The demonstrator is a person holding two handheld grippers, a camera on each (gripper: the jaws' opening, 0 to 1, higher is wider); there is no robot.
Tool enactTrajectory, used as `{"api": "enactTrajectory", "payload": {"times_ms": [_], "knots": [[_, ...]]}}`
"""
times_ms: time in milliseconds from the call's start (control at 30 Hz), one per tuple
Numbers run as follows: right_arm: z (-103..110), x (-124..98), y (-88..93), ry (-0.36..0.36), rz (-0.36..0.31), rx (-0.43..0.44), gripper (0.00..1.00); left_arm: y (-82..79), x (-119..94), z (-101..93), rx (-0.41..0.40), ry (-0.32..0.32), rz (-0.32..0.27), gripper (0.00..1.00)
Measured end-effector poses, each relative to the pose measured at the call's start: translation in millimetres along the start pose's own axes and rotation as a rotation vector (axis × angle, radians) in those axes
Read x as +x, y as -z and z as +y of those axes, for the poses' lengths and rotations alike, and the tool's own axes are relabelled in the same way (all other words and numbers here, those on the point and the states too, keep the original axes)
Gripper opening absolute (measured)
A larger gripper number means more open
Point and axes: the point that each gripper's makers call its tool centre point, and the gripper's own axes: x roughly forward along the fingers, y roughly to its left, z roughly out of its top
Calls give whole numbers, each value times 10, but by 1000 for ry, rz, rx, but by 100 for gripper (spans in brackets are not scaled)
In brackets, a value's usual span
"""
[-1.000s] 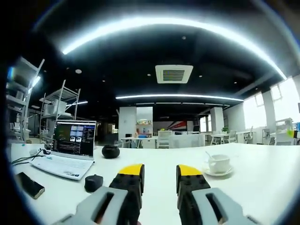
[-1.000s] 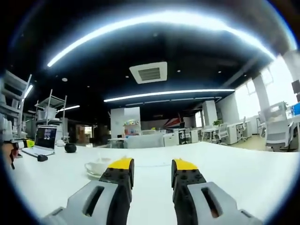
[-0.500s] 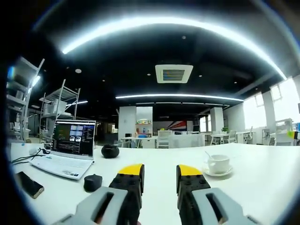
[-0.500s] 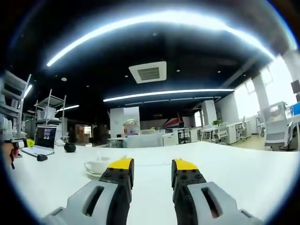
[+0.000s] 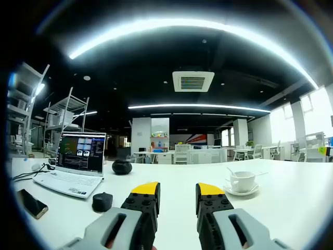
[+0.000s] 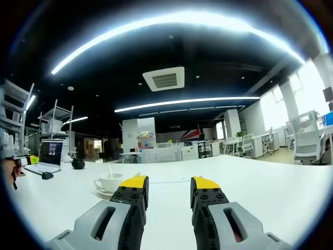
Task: Tidy tabletop coffee trays, cups and spoons，present forward
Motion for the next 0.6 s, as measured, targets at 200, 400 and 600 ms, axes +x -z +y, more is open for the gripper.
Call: {"api": "enactTrajectory", "payload": {"times_ms": [200,400,600], "knots": [[-5,0,13,0,2,5,33,5,4,-12,-5,2,1,29],[14,6,80,-6,15,17,33,19,11,-29,-1,6,4,29],[27,13,68,-9,15,15,33,2,12,-24,-1,5,0,29]]}}
